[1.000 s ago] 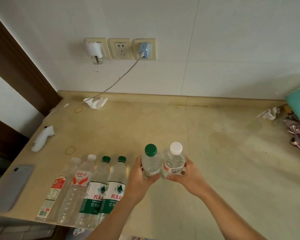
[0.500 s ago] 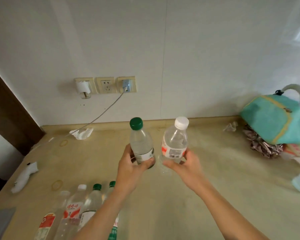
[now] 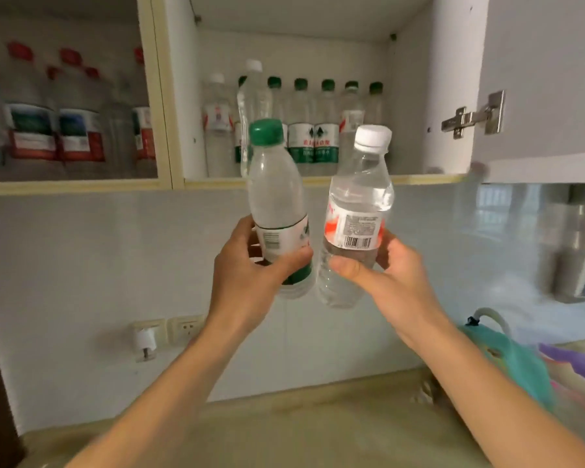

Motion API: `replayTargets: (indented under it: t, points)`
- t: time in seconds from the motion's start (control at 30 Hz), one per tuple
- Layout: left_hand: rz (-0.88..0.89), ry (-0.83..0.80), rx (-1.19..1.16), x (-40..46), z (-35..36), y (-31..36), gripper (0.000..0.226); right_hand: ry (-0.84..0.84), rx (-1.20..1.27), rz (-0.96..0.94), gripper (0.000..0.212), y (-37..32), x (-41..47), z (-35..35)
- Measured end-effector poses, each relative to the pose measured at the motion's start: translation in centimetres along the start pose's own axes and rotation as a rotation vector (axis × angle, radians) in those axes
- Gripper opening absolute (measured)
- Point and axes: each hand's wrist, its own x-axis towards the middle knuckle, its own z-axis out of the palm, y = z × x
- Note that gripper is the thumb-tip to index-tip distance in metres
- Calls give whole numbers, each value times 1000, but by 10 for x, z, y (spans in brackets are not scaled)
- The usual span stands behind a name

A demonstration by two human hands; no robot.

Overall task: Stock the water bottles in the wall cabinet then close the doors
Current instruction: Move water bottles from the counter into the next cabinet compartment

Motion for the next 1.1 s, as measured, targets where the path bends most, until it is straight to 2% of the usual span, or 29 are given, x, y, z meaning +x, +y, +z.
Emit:
replayTargets:
  t: [0.1,0.2,0.3,0.47,0.6,0.77,1.1]
  points:
    - [114,23,19,40,5,40,54,64,32,-75,54,-36,41,-12]
    - [188,64,18,75,11,71,50,97,64,-120,33,-64,79,-21]
    - [203,139,80,106,18,90,51,105,68,-131,29,-80,113,-26]
    - [81,143,219,149,29,94,48,92,34,-75,30,-82,164,-26]
    - [-29,34,207,180,31,85,42,47,-57,-52,27,-74,195,-24]
    - [-104,-16,258,210,33,67,41,21,-210,3,55,-56,228,-14]
    - [-184,-55,314,235,45,52,42,40,-360,15,55,-36,257,1]
